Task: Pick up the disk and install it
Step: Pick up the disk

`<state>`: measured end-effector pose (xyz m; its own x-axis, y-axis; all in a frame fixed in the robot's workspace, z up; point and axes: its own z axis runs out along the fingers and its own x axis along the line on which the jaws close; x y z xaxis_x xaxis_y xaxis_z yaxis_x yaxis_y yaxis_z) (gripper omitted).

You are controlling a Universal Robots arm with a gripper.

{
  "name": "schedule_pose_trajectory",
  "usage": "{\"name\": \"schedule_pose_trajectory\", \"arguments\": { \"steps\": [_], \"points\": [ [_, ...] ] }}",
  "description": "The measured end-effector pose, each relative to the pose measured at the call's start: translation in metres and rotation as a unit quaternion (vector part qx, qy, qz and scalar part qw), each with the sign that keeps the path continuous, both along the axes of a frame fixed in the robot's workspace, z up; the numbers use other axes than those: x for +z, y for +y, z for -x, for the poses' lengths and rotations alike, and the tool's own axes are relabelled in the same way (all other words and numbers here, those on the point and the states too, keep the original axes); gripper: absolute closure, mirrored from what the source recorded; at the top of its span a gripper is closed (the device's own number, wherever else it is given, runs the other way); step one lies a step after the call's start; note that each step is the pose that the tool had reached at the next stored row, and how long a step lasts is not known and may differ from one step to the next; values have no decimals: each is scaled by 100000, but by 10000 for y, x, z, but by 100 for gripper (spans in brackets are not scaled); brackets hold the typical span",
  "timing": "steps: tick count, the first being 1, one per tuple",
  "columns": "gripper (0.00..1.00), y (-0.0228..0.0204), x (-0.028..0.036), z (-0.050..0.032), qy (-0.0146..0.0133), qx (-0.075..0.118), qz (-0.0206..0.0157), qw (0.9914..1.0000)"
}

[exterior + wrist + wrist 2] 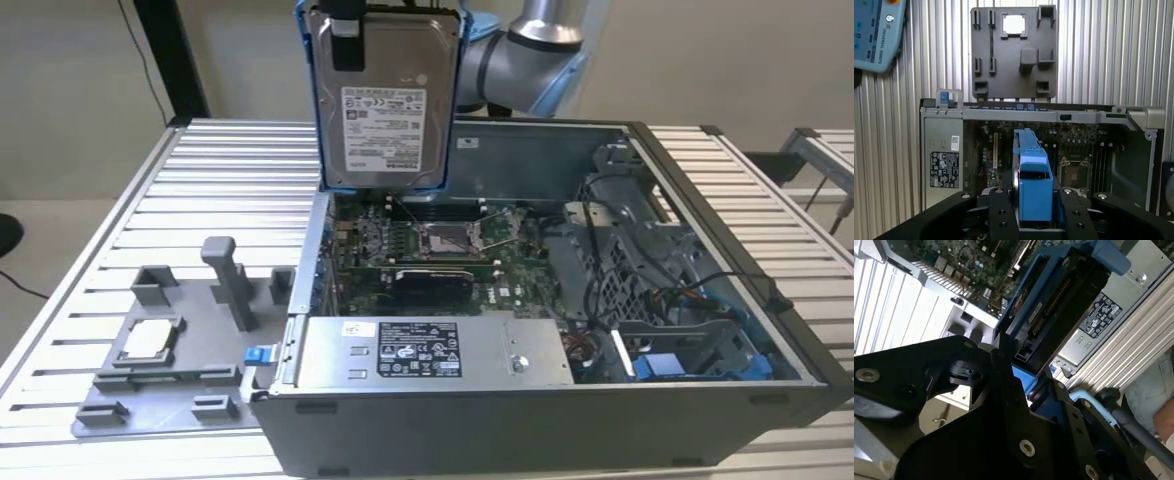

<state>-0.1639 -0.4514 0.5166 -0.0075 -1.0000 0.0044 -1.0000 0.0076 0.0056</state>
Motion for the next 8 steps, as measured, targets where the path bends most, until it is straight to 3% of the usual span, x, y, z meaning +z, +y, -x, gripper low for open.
{"name": "schedule_pose_trajectory", "arguments": {
  "steps": [8],
  "points": [
    [100,-134,-2,-179,126,5,-1,100000]
  ]
}}
